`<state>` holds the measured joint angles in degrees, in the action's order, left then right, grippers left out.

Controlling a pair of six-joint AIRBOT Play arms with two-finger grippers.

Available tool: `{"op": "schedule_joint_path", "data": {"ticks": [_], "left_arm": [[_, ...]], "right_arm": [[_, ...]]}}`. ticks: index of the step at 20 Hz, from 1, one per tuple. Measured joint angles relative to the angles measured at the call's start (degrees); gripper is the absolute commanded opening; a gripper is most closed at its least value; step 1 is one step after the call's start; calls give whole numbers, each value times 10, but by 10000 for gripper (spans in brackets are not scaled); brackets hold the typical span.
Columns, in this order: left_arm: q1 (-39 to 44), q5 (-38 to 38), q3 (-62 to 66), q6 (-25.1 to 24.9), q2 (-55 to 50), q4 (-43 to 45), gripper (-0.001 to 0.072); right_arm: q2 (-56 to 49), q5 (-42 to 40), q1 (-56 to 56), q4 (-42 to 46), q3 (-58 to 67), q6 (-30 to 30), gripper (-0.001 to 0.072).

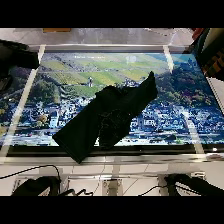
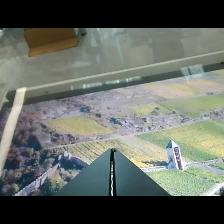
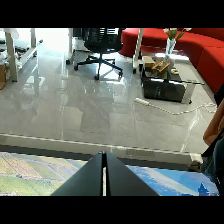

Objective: Fold the clothes and pants, and hang the long-sleeved shirts on hangers.

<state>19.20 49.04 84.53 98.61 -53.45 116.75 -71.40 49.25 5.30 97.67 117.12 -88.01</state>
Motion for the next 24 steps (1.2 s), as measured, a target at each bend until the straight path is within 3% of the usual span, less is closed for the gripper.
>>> {"op": "schedule_joint_path", "data": {"ticks": [19, 24], "left_arm": [[0, 0, 0, 0, 0, 0, 25], [0, -2, 0, 0, 0, 0, 26]], "right_arm": [[0, 0, 0, -2, 0, 0, 44], [3, 19, 0, -83, 0, -8, 44]]}}
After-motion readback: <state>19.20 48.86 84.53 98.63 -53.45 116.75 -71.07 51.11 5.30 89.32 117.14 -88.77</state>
